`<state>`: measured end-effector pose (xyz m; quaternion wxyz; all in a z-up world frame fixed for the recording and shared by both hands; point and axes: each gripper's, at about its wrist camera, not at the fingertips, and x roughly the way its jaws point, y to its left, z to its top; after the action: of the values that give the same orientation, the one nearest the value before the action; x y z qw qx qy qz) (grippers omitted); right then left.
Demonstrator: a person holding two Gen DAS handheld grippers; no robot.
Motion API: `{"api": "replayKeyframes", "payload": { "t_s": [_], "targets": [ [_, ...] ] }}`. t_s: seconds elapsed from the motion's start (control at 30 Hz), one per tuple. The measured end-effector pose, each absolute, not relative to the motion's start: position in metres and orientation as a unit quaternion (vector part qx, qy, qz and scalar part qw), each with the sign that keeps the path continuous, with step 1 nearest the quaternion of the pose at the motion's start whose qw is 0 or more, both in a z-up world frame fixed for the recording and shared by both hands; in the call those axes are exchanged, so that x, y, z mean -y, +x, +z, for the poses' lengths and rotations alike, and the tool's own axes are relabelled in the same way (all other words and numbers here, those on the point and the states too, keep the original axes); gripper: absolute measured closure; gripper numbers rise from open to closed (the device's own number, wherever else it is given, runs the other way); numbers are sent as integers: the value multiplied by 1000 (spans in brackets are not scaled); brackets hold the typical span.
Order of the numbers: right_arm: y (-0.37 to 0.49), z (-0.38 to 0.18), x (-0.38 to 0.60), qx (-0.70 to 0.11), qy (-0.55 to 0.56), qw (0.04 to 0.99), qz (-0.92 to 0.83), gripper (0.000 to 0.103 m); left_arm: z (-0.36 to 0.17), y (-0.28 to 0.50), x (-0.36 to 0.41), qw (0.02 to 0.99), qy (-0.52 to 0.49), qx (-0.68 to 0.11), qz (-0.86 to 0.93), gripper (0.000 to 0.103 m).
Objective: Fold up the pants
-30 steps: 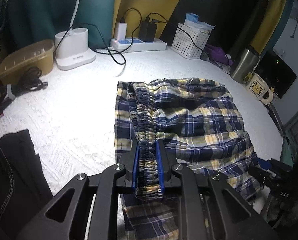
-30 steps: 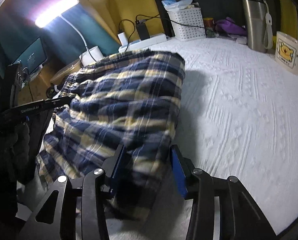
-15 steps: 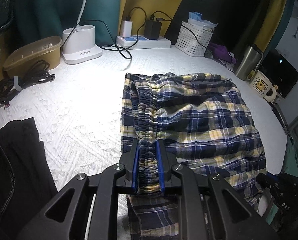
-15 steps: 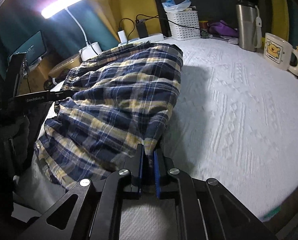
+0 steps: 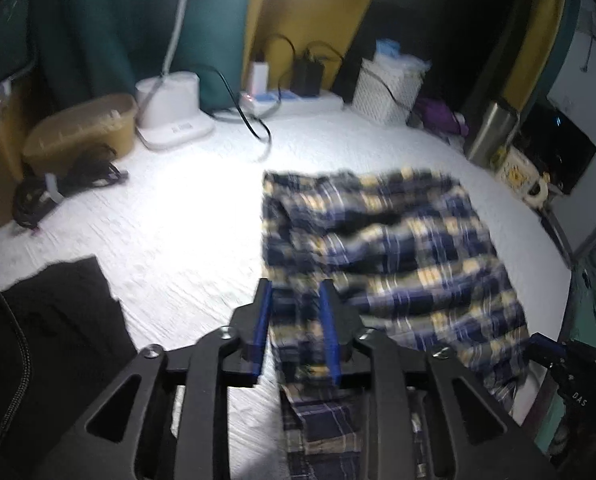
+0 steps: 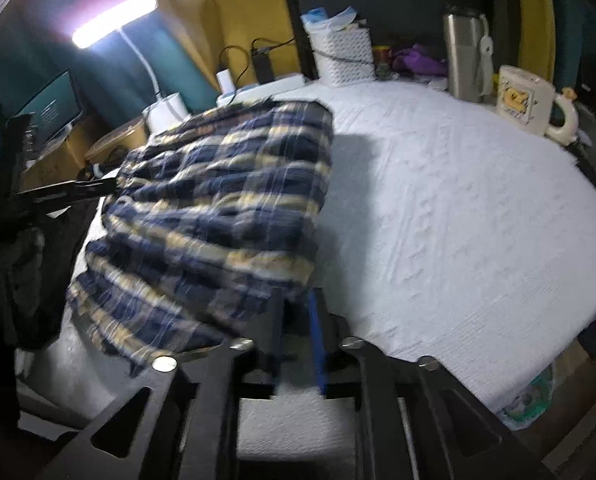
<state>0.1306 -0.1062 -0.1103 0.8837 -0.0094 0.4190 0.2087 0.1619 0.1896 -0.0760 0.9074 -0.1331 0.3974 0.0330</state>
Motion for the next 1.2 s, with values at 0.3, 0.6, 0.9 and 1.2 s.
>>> {"api": "replayKeyframes", "payload": {
  "t_s": [0.3, 0.6, 0.9, 1.2],
  "targets": [
    [163, -105, 109, -412, -3, 887, 210, 0, -57, 173, -190, 915, -117, -384, 25, 65],
    [204, -99, 106, -403, 2, 890, 214, 0, -63, 200, -184, 913, -99, -395, 4, 65],
    [251, -96, 92, -396, -6, 887, 240, 23, -81, 226, -183, 906, -86, -414, -9, 65],
    [301, -110, 70, -417, -4, 868, 271, 28, -93, 243, -187, 901, -71, -426, -20, 65]
  ]
}}
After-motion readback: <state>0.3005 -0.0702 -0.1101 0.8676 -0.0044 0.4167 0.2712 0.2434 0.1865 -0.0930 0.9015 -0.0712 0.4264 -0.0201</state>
